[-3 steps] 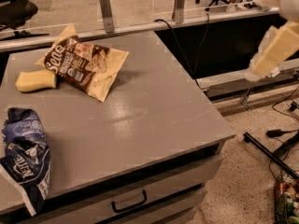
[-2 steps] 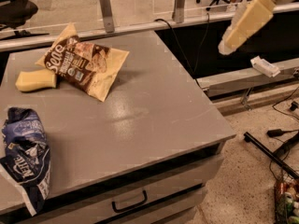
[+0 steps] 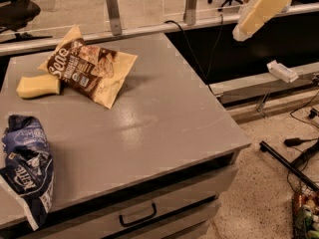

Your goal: Pick brown chip bag

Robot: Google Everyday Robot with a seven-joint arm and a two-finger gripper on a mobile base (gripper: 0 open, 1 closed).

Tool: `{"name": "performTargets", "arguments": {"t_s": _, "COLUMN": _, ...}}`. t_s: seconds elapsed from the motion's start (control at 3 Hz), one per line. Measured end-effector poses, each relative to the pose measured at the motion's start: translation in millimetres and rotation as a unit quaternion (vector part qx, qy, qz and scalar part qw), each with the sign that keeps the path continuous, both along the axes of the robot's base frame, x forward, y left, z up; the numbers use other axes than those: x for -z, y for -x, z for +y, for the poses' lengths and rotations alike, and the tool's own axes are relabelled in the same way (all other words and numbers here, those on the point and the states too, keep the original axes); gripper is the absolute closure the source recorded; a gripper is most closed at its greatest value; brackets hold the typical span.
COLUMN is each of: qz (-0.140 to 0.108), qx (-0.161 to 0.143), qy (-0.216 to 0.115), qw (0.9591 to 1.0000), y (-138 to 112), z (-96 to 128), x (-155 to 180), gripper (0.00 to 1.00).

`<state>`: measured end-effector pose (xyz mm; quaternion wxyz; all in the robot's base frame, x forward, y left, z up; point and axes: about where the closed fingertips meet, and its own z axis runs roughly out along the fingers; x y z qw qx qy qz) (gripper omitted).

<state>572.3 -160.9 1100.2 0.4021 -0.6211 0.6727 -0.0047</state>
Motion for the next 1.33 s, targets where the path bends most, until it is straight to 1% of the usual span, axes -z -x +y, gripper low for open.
{"name": "performTargets", "arguments": {"t_s": 0.33, "qz": 0.02, "qx": -0.052, "qy": -0.035, "qw": 0.9979, "y": -20, "z": 59, "x": 26, "gripper": 0.0}}
{"name": "performTargets", "arguments": {"t_s": 0.67, "qz": 0.069, "qx": -0.133, "qy": -0.068, "qw": 0.9864, "y": -35, "z": 166, "x": 80, "gripper": 0.0}}
{"name": "performTargets", "arguments": {"t_s": 1.0, "qz": 0.081, "qx": -0.15, "qy": -0.07, "qw": 0.9828, "y": -36, "z": 187, "x": 94, "gripper": 0.0}}
{"name": "performTargets", "arguments": {"t_s": 1.33, "qz": 0.081, "qx": -0.15, "qy": -0.07, "qw": 0.9828, "y": -36, "z": 187, "x": 94, "gripper": 0.0}}
